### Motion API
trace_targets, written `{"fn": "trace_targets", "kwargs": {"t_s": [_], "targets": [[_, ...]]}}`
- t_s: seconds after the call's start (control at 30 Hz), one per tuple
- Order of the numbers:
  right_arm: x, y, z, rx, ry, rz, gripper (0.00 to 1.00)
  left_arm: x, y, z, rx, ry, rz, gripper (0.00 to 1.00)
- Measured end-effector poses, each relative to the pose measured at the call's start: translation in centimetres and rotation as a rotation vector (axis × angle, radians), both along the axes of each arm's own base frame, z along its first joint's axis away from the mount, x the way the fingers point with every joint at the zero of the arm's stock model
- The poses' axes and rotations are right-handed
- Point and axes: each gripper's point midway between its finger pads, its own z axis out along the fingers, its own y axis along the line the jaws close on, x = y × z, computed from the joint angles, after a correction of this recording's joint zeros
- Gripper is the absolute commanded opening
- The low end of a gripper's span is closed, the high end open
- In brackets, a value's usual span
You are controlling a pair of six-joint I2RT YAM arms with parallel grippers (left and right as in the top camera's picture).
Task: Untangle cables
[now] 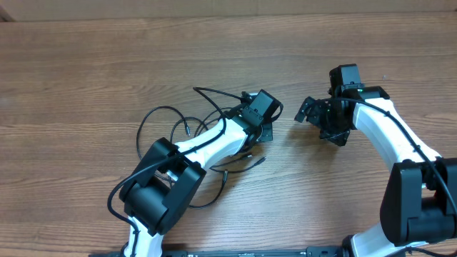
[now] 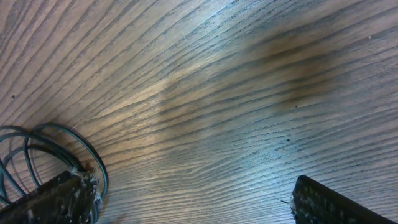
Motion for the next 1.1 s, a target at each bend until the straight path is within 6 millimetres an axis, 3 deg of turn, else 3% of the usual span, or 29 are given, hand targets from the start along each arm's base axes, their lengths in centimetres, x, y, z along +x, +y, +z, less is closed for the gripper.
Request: {"fn": "trace_targets", "kwargs": {"t_s": [0.13, 0.23, 0.57, 0.83, 0.97, 1.03, 1.1], "targets": [[0.0, 0.0, 0.0, 0.000, 0.000, 0.000, 1.00, -0.1, 0.1, -0.1, 0.004, 0.001, 0.002, 0.12], [0.0, 0.0, 0.0, 0.000, 0.000, 0.000, 1.00, -0.1, 0.2, -0.1, 0.005, 0.001, 0.003, 0.04], [0.0, 0.0, 0.0, 0.000, 0.000, 0.000, 1.00, -0.4, 0.4, -0.1, -0.005, 0.030, -0.004, 0.04], [0.0, 0.0, 0.0, 0.000, 0.000, 0.000, 1.00, -1.9, 2.6, 3.7, -0.042, 0.104, 0.009, 0.04], [0.0, 0.0, 0.0, 0.001, 0.000, -0.001, 1.00, -3.4, 3.5, 3.3, -0.005, 0.165, 0.001, 0.04], [0.0, 0.0, 0.0, 0.000, 0.000, 0.000, 1.00, -4.0, 3.9, 3.1, 0.016, 0.188, -0.010, 0.16], [0.0, 0.0, 0.0, 0.000, 0.000, 0.000, 1.00, -4.2, 4.0, 3.0, 0.022, 0.194, -0.024, 0.36]]}}
